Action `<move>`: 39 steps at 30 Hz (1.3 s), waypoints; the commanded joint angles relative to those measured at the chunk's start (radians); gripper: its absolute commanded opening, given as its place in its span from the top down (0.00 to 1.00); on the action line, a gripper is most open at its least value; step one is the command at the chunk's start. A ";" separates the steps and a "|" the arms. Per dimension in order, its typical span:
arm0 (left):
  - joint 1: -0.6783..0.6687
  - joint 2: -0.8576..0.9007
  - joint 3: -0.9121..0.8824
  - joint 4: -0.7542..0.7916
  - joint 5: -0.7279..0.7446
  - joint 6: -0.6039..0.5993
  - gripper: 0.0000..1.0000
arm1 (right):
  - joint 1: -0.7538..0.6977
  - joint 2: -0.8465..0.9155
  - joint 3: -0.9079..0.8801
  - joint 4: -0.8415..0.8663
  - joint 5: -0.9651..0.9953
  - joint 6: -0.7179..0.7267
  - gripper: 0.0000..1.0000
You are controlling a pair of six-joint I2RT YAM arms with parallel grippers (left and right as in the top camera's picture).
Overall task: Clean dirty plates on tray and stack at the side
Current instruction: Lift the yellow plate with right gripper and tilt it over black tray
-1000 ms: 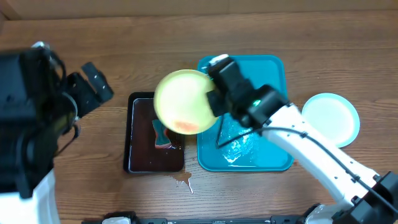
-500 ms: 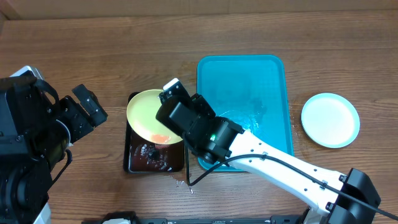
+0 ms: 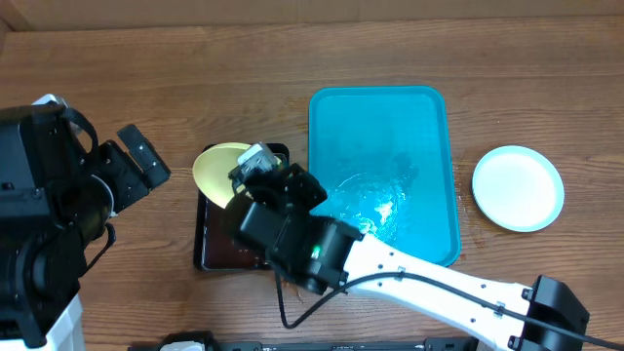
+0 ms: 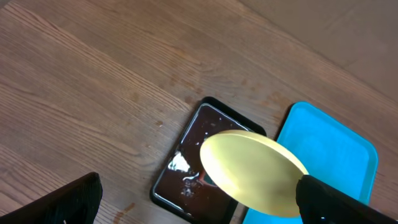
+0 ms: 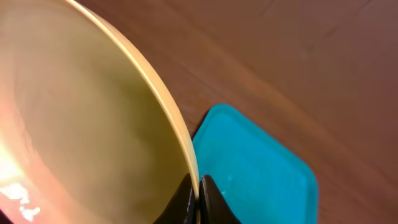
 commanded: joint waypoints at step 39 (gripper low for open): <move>-0.003 -0.187 0.011 -0.051 -0.156 -0.011 0.00 | 0.055 -0.005 0.024 0.001 0.219 -0.029 0.96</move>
